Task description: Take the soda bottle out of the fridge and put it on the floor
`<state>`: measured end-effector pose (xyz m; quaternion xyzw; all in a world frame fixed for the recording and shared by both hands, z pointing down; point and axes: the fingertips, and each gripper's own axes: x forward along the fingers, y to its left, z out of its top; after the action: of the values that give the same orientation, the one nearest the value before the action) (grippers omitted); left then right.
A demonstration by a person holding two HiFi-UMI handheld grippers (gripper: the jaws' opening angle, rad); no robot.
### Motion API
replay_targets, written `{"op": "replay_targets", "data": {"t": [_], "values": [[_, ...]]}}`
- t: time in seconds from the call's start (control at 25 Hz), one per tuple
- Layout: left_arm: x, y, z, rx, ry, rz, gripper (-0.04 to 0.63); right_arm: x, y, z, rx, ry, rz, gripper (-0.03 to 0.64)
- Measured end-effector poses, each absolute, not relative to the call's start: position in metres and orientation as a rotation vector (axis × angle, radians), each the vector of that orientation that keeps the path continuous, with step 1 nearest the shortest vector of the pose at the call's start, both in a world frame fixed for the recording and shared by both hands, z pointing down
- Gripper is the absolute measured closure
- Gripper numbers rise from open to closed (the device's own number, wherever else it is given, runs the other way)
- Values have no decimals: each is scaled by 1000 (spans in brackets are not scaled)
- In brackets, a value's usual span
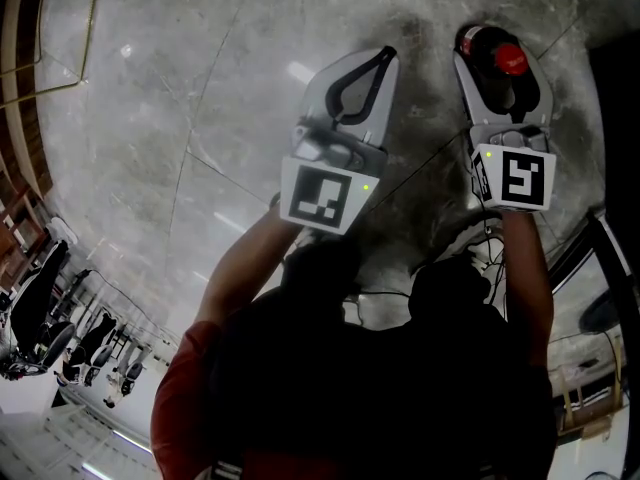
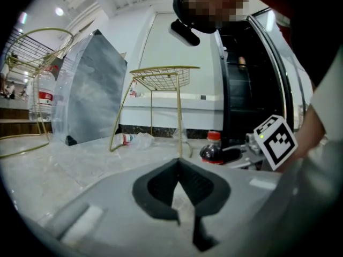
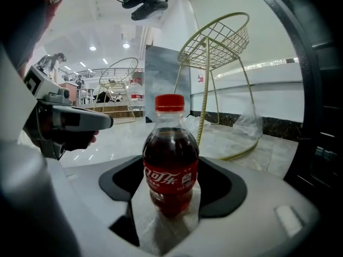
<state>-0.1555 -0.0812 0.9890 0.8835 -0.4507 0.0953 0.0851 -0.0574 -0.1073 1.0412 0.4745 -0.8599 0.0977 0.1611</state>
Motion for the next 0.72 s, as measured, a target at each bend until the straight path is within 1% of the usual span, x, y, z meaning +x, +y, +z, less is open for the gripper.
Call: {"op": "replay_targets", "data": {"t": [0.2, 0.72], "values": [[-157, -81, 990, 2624, -1351, 279, 597, -54, -99, 1046, 1375, -2427, 267, 307], [-157, -74, 995, 2612, -1351, 292, 597, -35, -56, 1041, 1429, -2400, 341, 307]]}}
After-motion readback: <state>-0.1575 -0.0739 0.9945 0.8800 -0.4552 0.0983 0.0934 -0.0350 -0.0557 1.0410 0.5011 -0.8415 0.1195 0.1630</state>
